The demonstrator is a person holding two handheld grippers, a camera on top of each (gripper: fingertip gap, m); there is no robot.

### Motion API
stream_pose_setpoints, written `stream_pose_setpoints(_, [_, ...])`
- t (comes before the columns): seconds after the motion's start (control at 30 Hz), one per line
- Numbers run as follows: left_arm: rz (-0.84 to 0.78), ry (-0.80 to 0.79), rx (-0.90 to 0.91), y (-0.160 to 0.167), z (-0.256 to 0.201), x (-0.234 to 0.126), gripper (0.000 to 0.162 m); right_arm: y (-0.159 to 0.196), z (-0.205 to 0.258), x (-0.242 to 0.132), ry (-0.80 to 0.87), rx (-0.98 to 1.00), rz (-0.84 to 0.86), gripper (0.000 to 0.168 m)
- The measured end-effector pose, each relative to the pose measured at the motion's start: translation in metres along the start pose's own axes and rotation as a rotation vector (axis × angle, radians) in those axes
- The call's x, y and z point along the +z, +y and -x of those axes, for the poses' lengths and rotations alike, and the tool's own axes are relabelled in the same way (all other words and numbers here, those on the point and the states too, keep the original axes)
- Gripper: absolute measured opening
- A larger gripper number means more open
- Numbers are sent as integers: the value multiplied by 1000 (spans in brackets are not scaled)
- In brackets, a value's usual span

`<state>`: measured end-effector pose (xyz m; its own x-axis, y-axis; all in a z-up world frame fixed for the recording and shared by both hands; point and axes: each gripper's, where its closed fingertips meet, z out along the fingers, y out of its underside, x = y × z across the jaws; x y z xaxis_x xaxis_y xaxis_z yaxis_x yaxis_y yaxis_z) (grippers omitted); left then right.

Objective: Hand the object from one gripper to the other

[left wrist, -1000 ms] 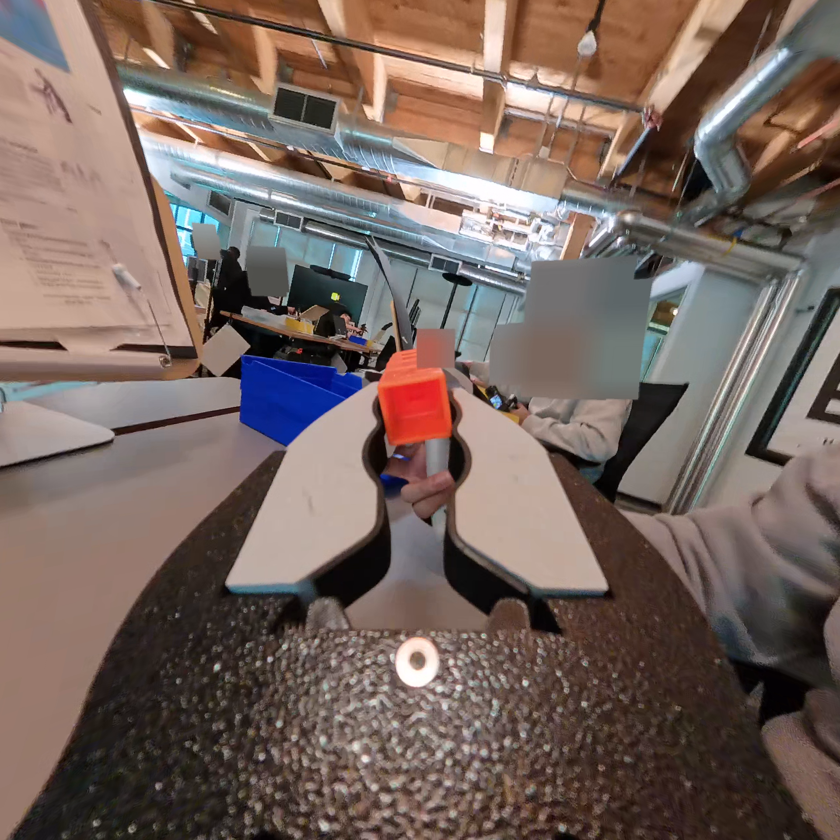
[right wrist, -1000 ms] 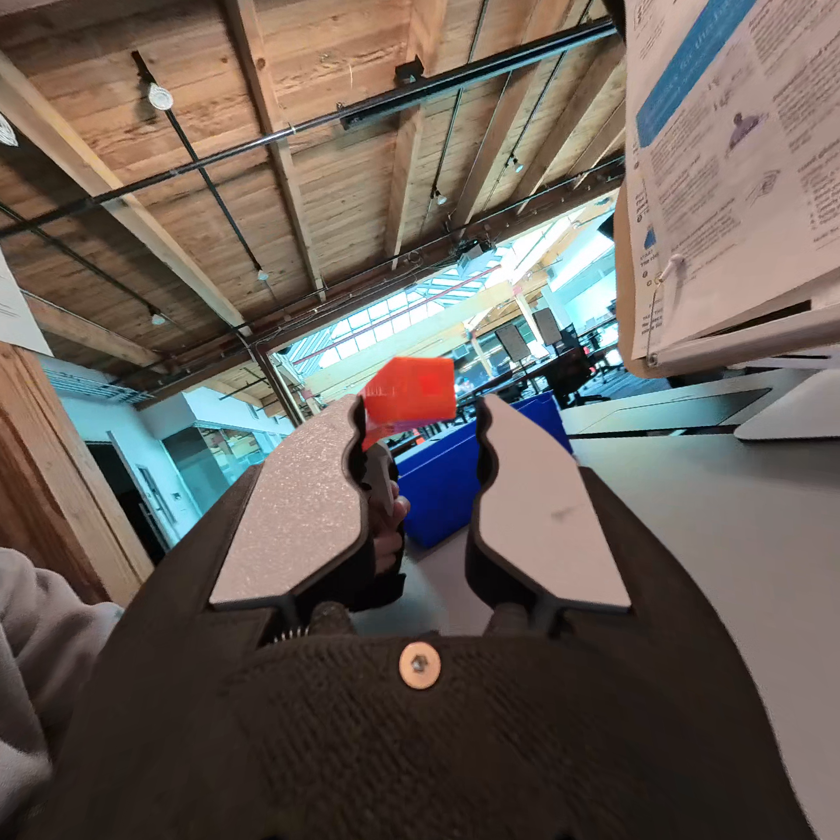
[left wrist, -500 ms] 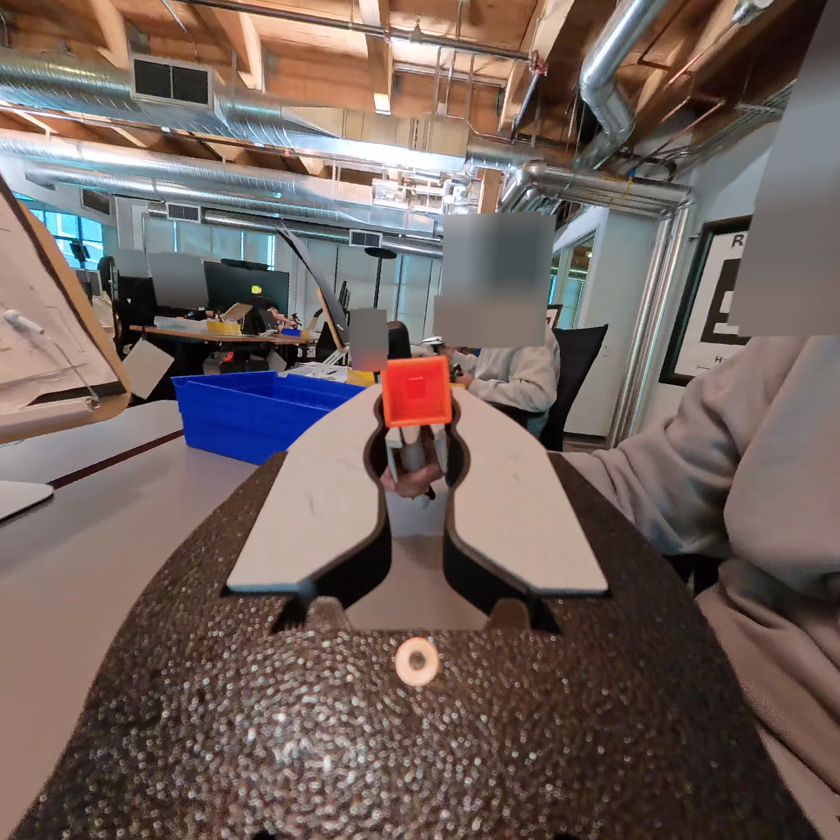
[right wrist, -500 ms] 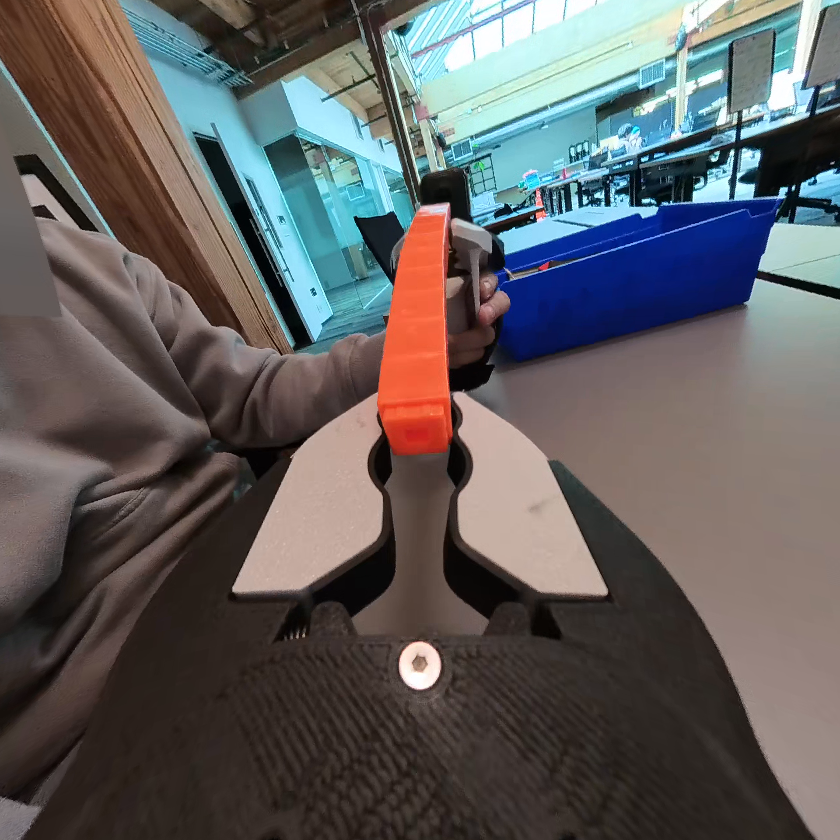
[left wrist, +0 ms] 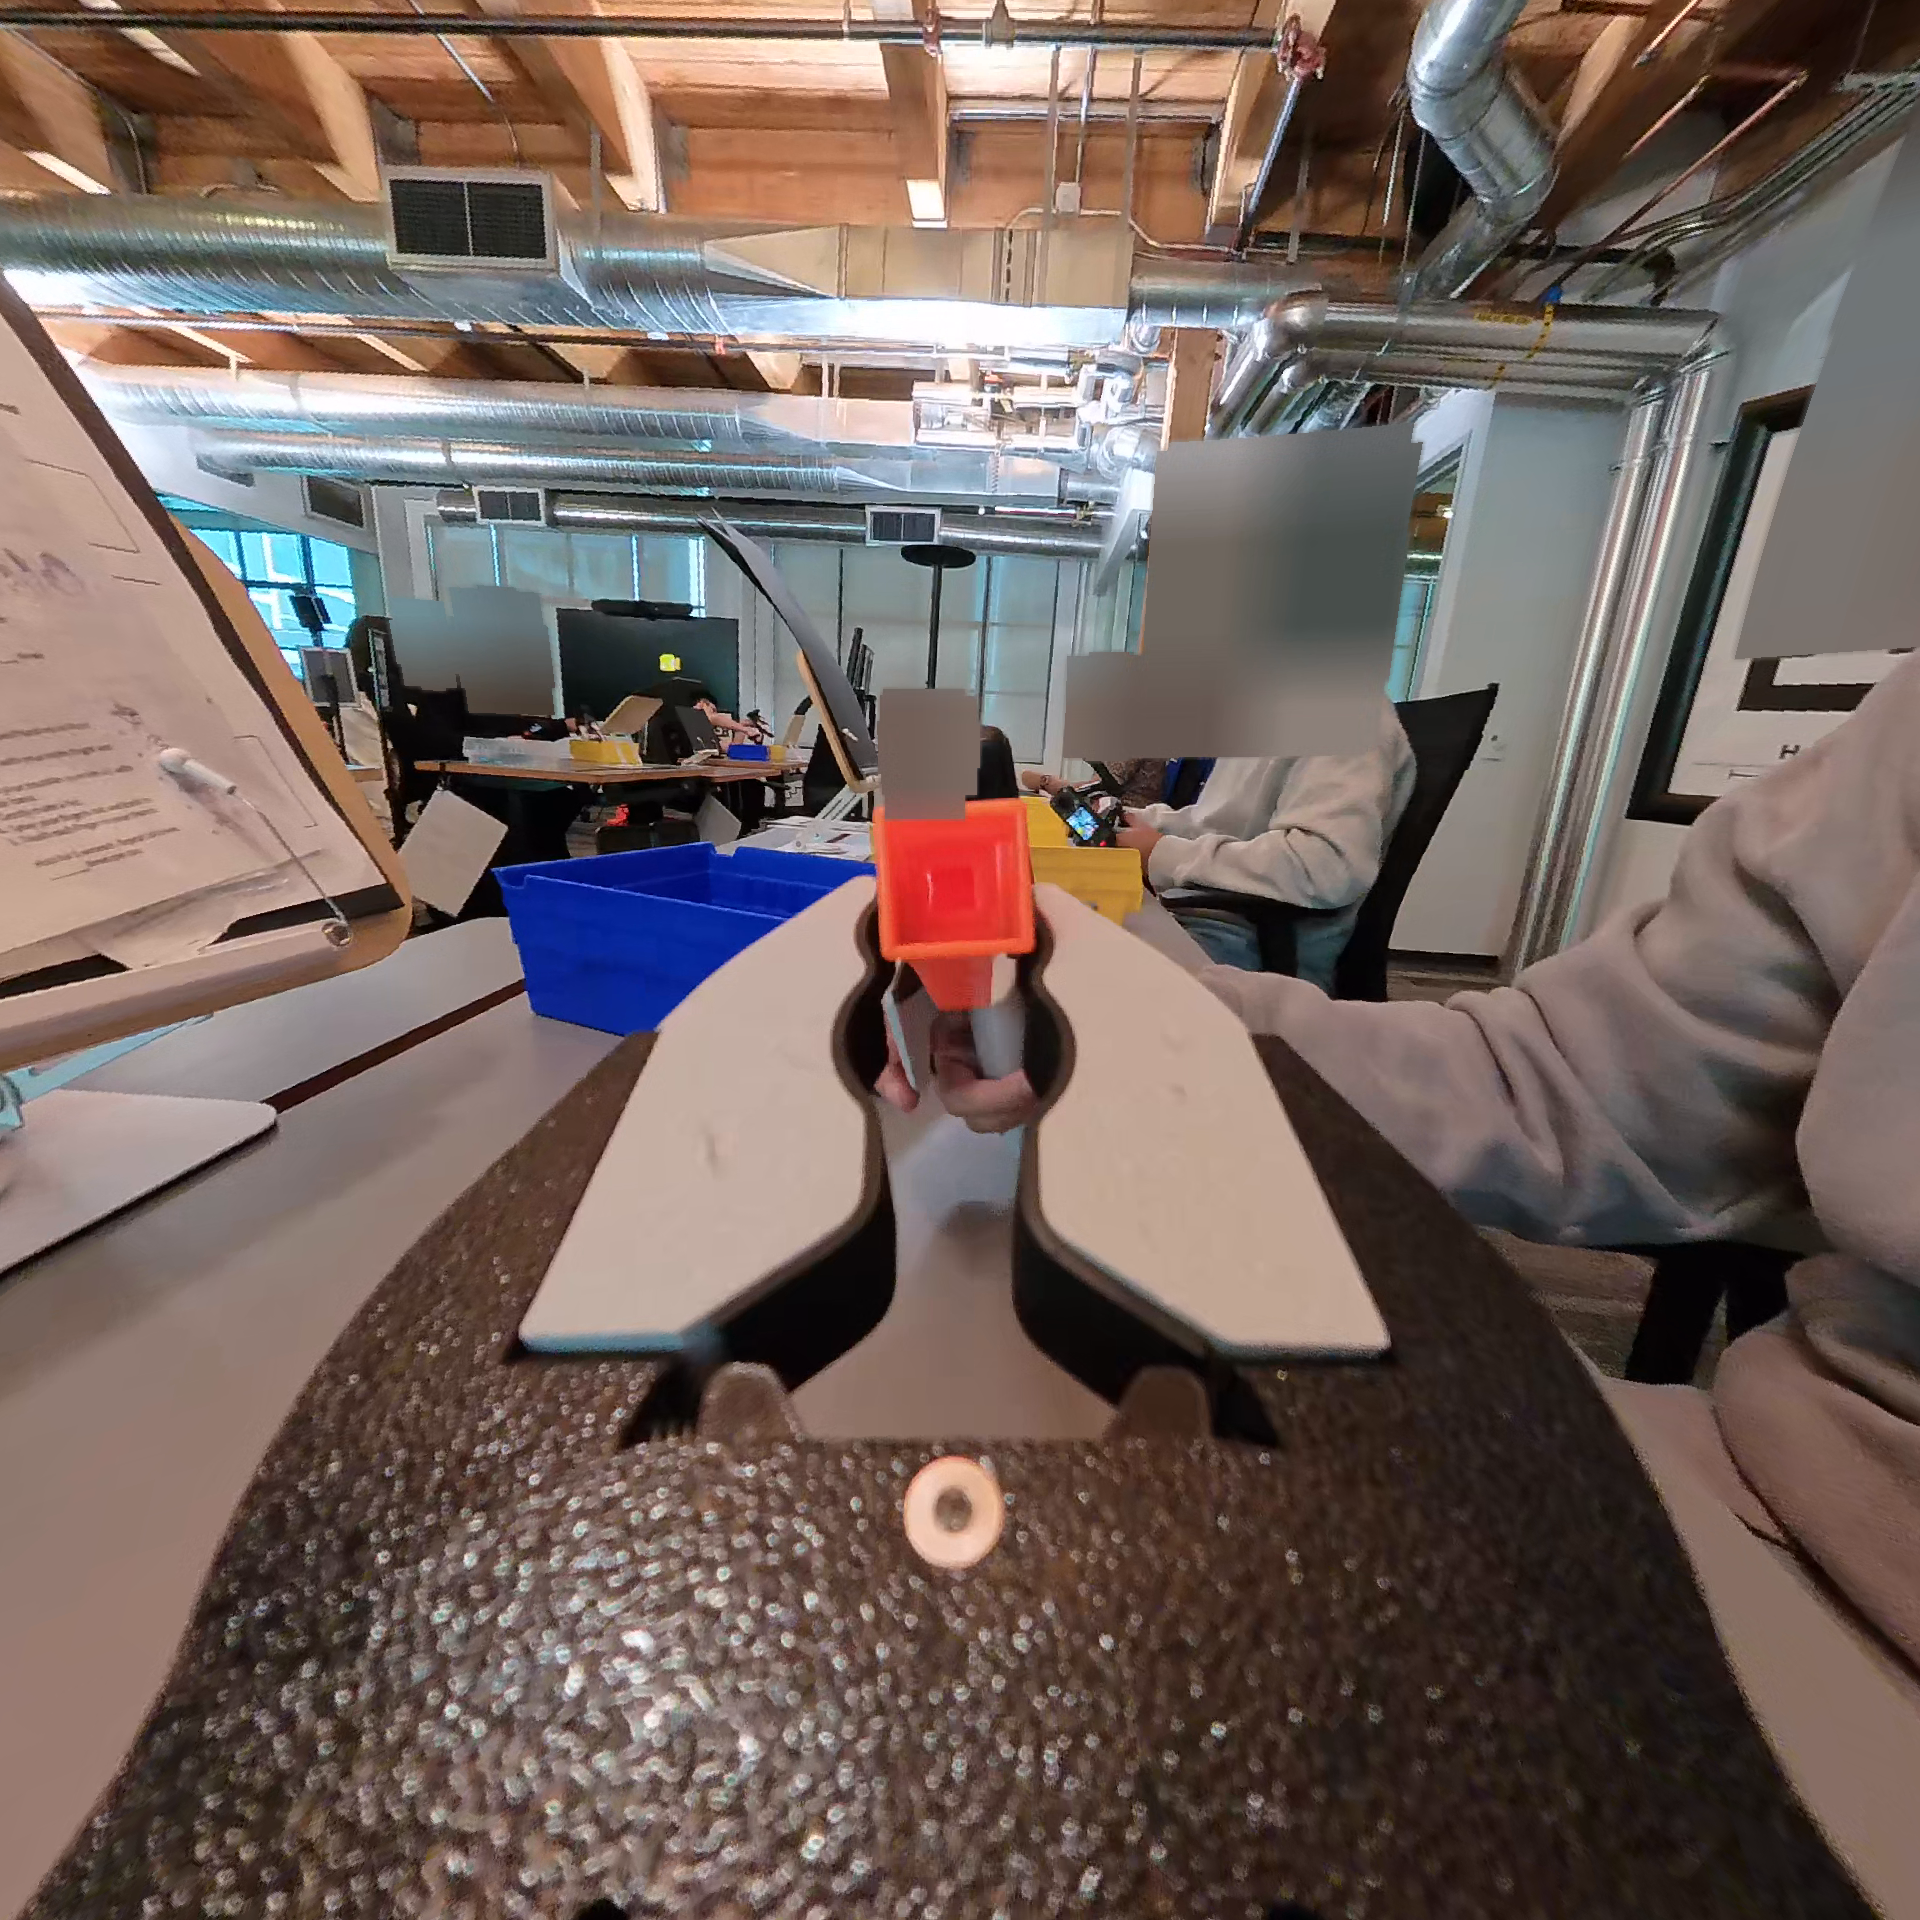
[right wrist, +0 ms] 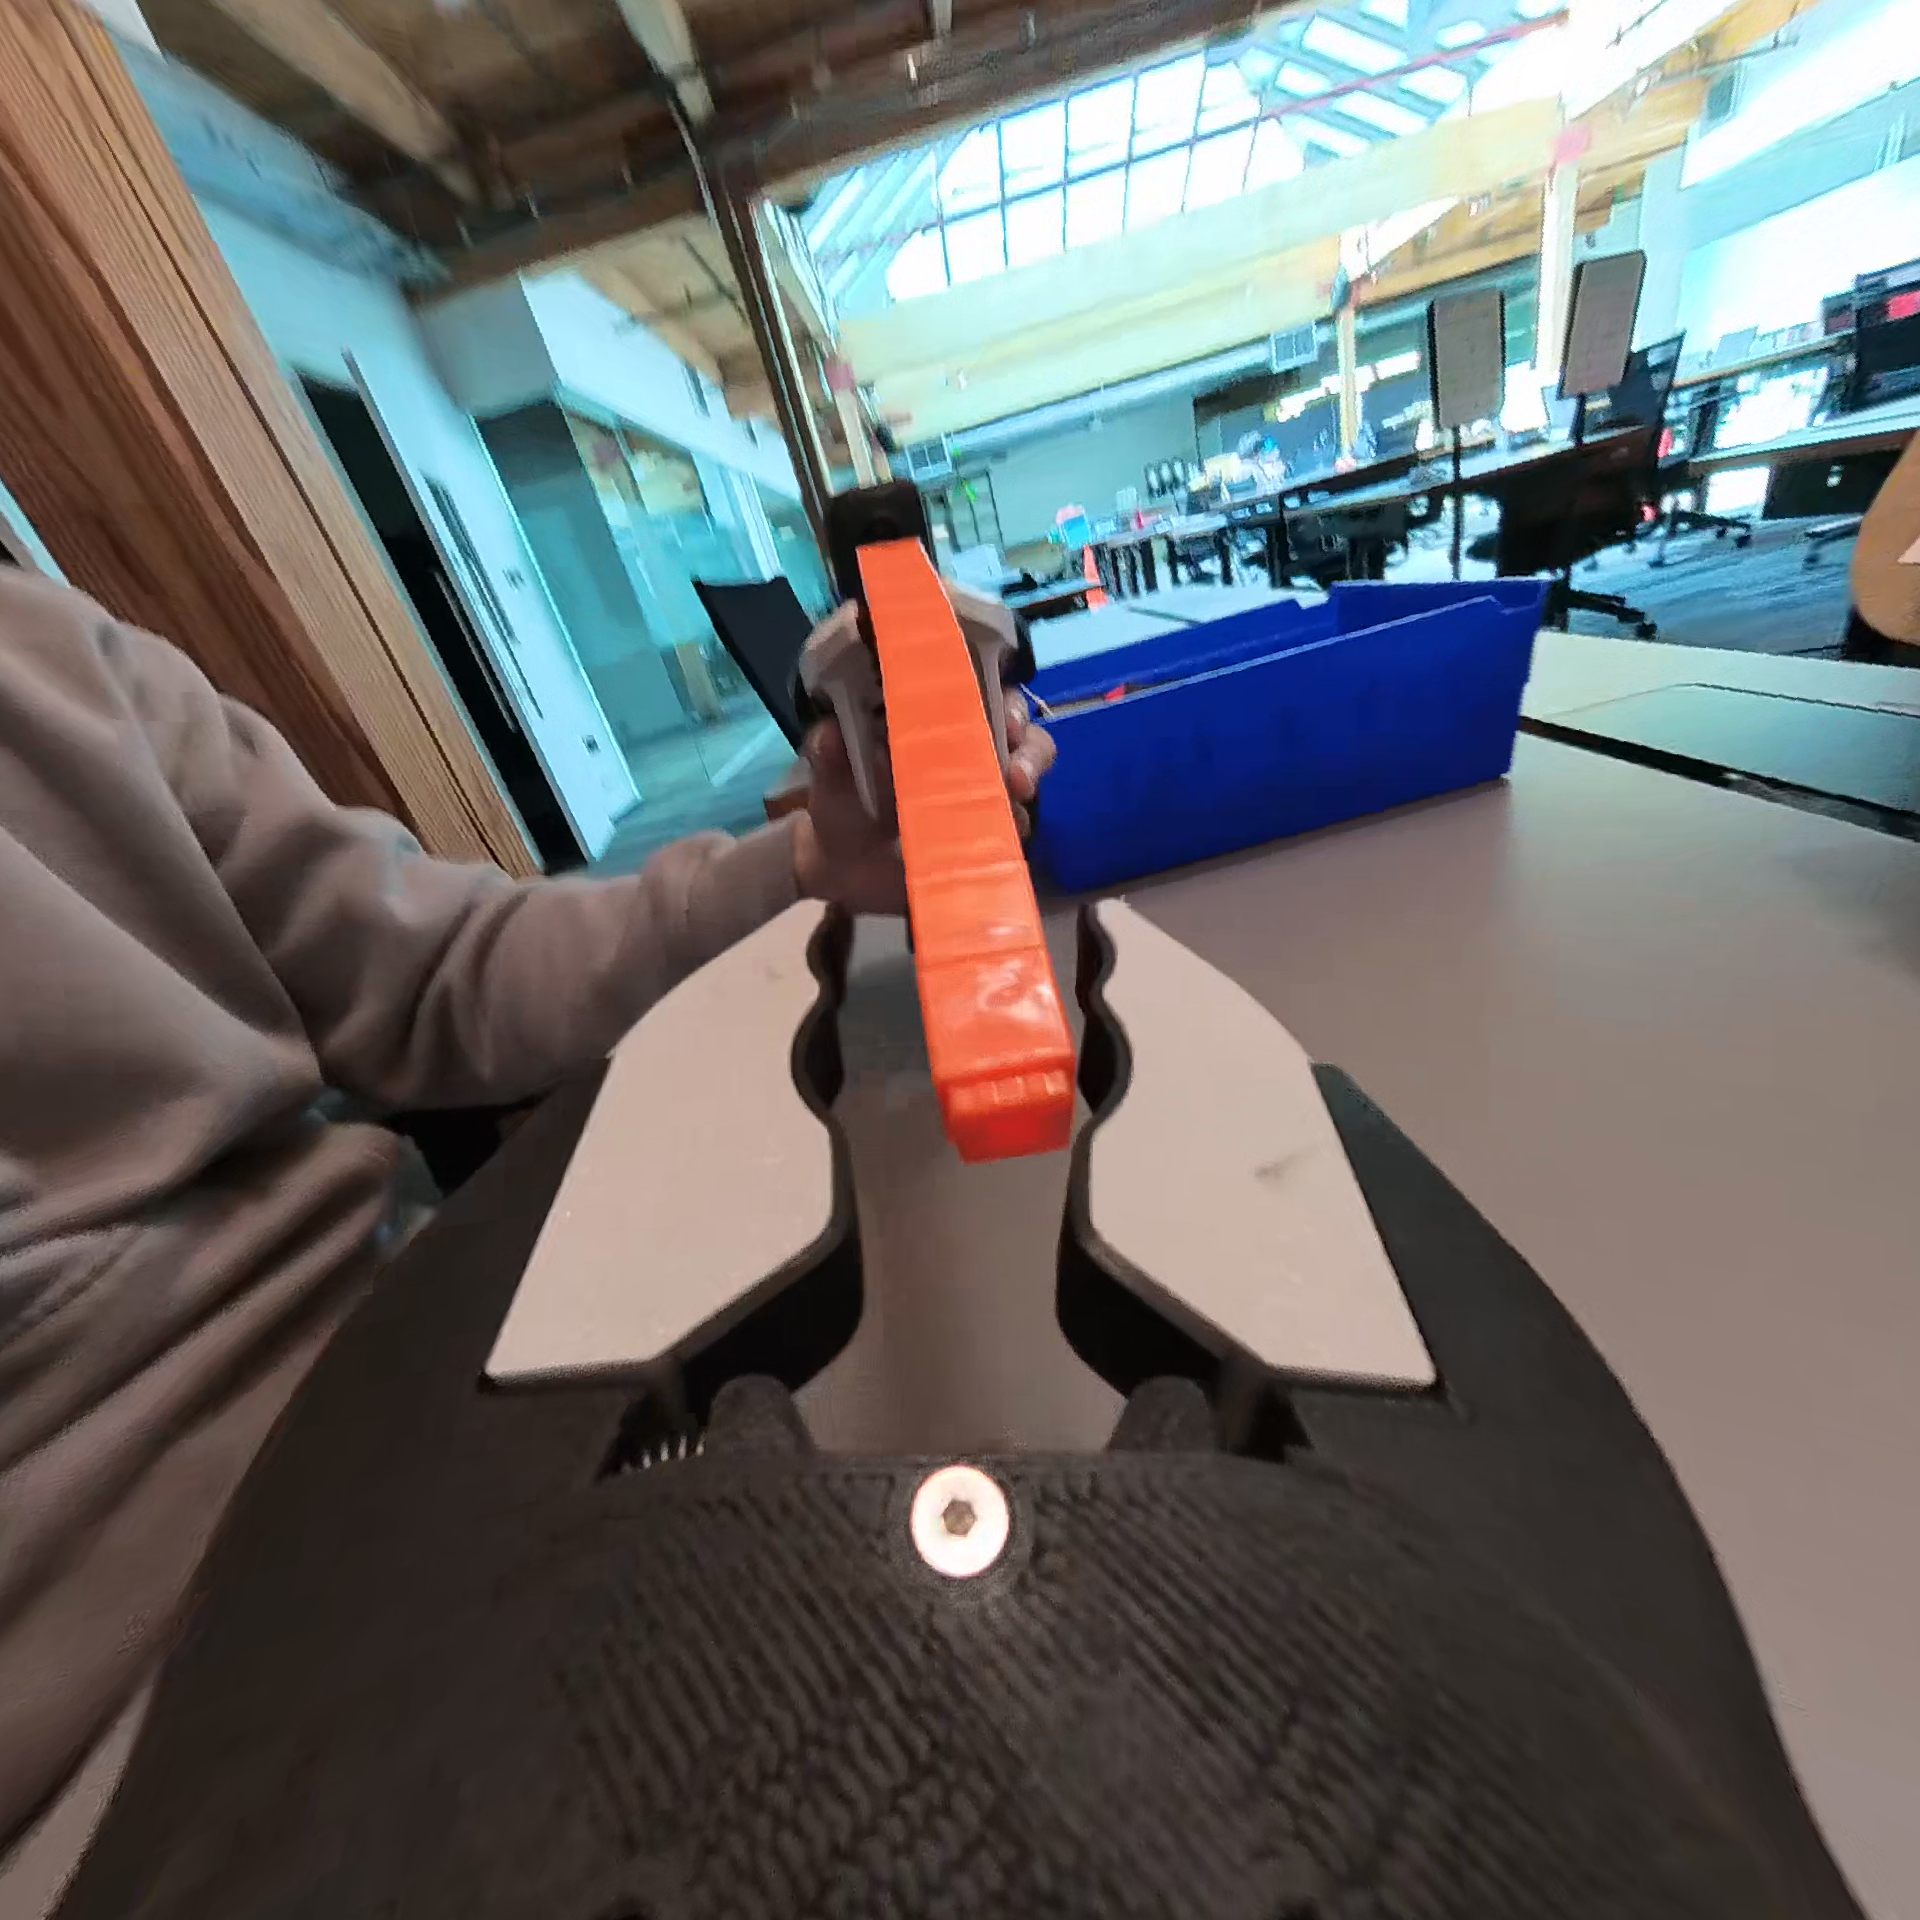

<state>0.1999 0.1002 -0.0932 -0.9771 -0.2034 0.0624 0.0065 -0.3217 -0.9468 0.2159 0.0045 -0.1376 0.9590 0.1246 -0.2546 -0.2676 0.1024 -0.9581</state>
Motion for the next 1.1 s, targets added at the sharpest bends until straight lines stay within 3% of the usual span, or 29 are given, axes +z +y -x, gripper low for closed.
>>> stream_pose_setpoints(0.07, [-16, 11, -7, -1, -1, 0, 21, -2, 3, 1, -48, 37, -21, 24])
stream_pose_setpoints(0.2, [-68, 6, -31, -8, 0, -1, 21, 2, 5, 6, -55, 16, 26, 23])
stream_pose_setpoints(0.3, [-133, -43, -53, -15, 7, -3, 22, -3, 4, 10, -74, 66, -35, 23])
stream_pose_setpoints(0.37, [-177, -75, -56, -19, 10, -4, 32, -7, 7, 16, -121, 140, -105, 23])
stream_pose_setpoints(0.53, [-112, -140, -48, -8, 18, 1, 60, -7, 7, 36, -148, 234, -194, 23])
stream_pose_setpoints(0.73, [19, -114, -30, 20, 8, 21, 50, -24, 8, 42, -208, 420, -408, 23])
stream_pose_setpoints(0.9, [64, -89, 5, 33, -3, 34, 46, -17, 18, 54, -285, 513, -385, 23])
stream_pose_setpoints(1.03, [52, -36, 70, 35, -14, 36, 20, -14, 26, 62, -358, 605, -378, 23])
stream_pose_setpoints(1.1, [53, -38, 101, 35, -14, 36, 19, -14, 28, 62, -391, 660, -385, 23])
